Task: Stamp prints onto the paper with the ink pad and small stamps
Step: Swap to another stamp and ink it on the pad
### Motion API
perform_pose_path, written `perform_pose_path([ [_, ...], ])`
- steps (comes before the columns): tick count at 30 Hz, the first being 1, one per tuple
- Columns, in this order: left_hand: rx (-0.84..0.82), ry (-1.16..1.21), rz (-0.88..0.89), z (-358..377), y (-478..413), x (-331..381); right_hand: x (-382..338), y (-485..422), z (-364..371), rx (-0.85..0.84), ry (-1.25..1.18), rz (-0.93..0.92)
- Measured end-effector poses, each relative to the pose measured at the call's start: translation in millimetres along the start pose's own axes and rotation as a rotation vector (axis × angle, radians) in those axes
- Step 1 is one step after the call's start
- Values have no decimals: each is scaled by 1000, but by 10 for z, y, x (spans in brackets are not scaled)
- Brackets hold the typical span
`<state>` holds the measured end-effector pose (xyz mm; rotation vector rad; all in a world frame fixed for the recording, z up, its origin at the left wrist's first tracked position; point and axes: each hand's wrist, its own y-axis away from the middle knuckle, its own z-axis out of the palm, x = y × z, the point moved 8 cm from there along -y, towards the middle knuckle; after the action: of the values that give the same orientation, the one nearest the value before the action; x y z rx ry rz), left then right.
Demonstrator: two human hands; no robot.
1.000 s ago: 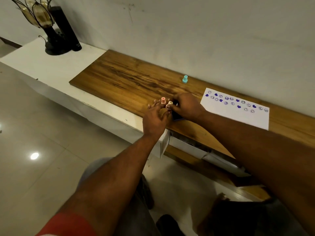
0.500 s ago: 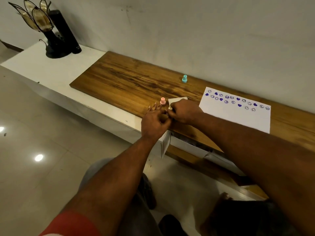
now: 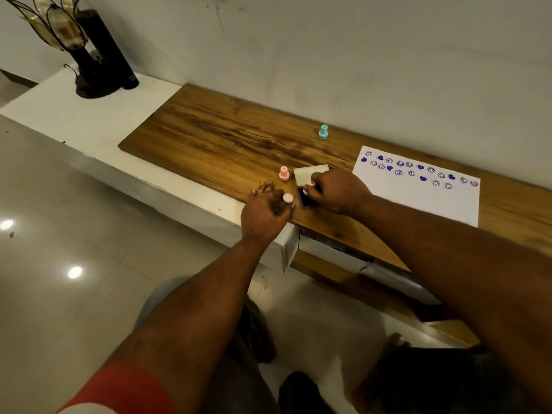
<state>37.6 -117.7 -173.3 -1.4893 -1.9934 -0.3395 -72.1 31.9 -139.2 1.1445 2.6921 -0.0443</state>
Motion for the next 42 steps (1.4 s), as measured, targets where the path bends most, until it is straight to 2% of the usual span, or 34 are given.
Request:
perform_pose_path([
  [2, 25, -18, 15, -57, 20, 56, 92, 41, -55, 39, 7, 20],
  [7, -31, -182, 270, -4, -45, 518, 313, 124, -145, 101, 14, 92],
  [10, -125, -301, 248, 174, -129, 604, 395, 186, -152, 122, 11, 112],
  [21, -141, -471, 171, 373, -378, 703, 563, 266, -107, 177, -40, 133],
  [27, -199, -502, 109, 404, -460, 684, 430, 152, -198, 69, 90, 95],
  [29, -207, -512, 104, 406, -462, 684, 343, 73, -476, 154, 113, 66],
  [33, -206, -526, 75, 426, -457, 683, 203, 24, -1141, 551, 130, 63],
  [34, -207, -533, 66, 417, -457, 686, 181, 49, -1123, 583, 113, 84],
  [35, -210, -533, 57, 407, -461, 685, 166, 76, -977, 541, 97, 99],
  [36, -212, -531, 47, 402, -469, 678, 136, 115, -710, 430, 120, 114],
  [38, -217, -536, 29, 399, -480, 667, 111, 244, -86, 134, 226, 162],
  [42, -235, -549, 7, 412, -486, 702, 122, 210, 90, 8, 437, 129],
])
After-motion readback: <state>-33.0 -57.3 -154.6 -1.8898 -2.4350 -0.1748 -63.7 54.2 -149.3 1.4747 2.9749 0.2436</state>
